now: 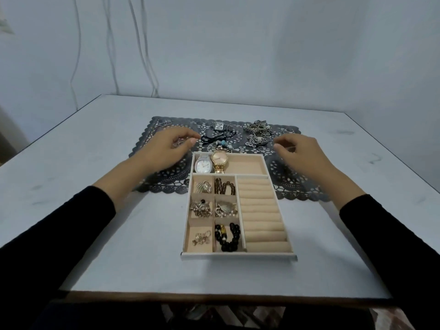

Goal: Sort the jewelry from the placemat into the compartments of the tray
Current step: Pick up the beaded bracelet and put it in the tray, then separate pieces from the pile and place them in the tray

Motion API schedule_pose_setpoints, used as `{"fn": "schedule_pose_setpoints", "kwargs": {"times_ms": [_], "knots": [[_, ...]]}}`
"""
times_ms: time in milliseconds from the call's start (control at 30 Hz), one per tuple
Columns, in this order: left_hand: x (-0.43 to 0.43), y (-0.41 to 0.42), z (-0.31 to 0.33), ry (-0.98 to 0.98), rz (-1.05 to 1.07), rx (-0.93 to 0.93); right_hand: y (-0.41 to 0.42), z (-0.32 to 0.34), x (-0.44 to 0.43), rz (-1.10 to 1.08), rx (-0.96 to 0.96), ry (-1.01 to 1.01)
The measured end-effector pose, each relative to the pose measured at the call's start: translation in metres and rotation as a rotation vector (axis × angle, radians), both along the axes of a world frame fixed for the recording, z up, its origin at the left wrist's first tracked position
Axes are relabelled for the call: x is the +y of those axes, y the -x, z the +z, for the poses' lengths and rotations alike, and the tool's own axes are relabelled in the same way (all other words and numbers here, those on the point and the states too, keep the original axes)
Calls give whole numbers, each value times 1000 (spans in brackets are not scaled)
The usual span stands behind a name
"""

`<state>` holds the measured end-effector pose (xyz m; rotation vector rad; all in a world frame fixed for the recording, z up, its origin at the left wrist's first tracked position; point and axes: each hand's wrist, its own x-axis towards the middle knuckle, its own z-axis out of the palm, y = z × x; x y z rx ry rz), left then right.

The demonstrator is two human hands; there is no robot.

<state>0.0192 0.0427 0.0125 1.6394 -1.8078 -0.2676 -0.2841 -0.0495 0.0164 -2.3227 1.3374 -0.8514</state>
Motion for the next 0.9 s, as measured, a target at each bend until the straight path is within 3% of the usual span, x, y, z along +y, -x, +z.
{"fn": "schedule_pose_setpoints", "kwargs": {"times_ms": [367,900], "knots": [[-68,-11,-20,-2,-173,-138,-25,-20,-50,45,185,67],[-105,-20,-22,-58,-245,-170,-38,-14,-65,207,71,89]]}}
